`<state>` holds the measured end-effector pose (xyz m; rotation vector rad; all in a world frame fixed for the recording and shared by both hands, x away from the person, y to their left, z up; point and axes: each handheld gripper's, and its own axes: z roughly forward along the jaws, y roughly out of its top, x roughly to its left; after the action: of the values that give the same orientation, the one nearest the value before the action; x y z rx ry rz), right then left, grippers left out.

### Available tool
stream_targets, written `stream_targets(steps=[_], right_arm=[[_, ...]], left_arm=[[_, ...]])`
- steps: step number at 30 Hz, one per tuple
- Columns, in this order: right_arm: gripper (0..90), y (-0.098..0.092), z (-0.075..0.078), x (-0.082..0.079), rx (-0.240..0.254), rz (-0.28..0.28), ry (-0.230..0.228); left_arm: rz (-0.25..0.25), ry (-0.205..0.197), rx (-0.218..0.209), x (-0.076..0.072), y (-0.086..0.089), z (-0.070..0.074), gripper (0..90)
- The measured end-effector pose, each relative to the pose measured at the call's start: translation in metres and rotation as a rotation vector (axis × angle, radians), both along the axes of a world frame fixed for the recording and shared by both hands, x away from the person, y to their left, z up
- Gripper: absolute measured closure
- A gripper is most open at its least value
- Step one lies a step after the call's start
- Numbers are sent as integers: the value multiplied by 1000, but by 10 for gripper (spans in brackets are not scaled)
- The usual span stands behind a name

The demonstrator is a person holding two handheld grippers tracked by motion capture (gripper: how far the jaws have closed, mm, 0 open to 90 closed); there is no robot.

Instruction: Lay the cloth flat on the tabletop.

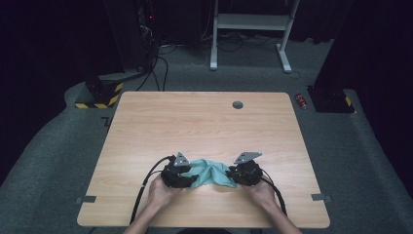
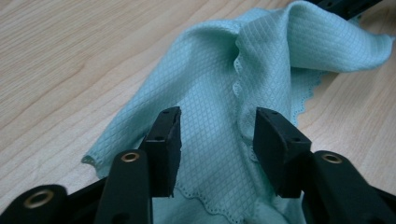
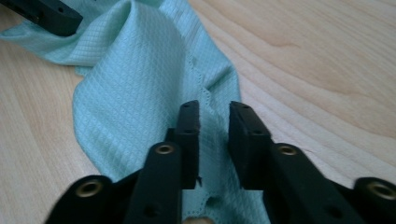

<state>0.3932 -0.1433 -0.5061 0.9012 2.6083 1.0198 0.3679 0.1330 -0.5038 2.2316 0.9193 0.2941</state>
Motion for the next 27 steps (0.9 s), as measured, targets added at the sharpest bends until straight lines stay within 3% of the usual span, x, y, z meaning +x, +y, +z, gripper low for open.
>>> stream_targets(steps=[3,9,14,20,24,27], right_arm=[[882,1,1,-3,-13,32,-13],[899,-3,11,-16,2,70,-64],[899,-12,23,-22,28,53,-115],[899,-17,41,-24,49,34,-196],[900,-19,50,-21,52,24,-228],[900,-19,56,-17,58,16,-243]], left_arm=[[-14,-21,39,-5,-2,-1,480],[-52,-11,12,-14,0,0,481],[-94,25,-15,-15,-4,0,574],[-132,41,34,-15,-15,-1,744],[-153,-1,62,-18,-18,4,877],[-133,-51,69,-19,-17,14,896]])
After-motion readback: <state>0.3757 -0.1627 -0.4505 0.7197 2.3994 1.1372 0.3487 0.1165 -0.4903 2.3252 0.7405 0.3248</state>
